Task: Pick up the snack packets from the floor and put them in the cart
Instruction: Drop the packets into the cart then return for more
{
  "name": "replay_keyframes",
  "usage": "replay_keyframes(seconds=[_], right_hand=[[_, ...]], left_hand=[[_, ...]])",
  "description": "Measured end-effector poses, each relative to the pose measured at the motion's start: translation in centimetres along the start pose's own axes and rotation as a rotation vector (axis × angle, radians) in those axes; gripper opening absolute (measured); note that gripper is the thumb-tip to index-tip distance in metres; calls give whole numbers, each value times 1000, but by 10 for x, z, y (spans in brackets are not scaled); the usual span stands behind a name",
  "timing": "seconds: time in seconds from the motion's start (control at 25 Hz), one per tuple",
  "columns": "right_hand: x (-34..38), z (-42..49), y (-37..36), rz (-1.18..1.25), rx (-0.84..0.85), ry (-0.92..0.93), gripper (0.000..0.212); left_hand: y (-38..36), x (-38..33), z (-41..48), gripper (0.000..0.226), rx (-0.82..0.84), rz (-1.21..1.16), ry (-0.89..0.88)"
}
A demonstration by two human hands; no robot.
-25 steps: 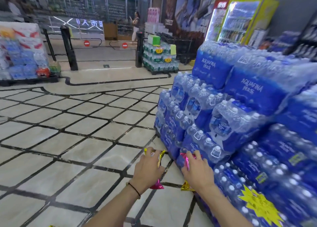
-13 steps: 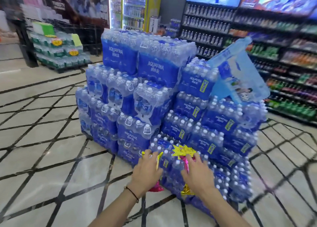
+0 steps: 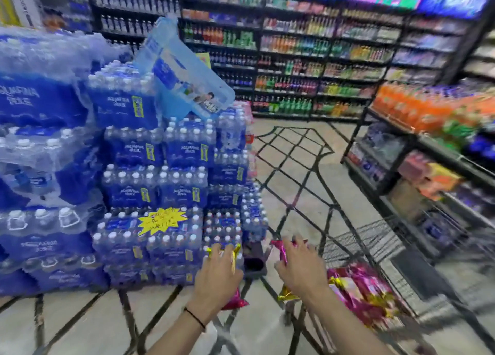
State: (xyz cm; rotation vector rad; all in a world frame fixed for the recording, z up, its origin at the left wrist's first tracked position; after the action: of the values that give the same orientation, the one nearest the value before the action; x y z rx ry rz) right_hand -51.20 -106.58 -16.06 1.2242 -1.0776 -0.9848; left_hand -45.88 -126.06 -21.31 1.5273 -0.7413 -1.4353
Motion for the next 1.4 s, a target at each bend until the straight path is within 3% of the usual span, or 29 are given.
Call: replay_keyframes(seconds=[0.24,0.52,0.88,1.4], right_hand=[[-241,-53,21,-19,-20,-205,69],[-444,-82,29,-27,23,-400,53],[-523,-6,-26,-19,143,-367,57],[-601,150,-114,-53,376,-242,55]], left_hand=[[-120,-200,-12,45,149,-49,-210],[-219,-352,-15,47,251,-33,-257],[-297,-397,64,43,262,-31,-120],[-413,-411,155,58,389,-30,104]])
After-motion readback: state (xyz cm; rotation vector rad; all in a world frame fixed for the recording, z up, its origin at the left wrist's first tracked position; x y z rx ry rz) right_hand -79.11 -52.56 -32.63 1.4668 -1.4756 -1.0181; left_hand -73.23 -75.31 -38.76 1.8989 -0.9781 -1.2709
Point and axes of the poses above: each hand's wrist, its own z-axis towards the middle knuckle, its own y-axis out of the back of the hand, x = y × z, the point moved 4 cm from there along z, towards the middle knuckle, and after that the axes turned 4 degrees about -y, right-handed, at the moved point
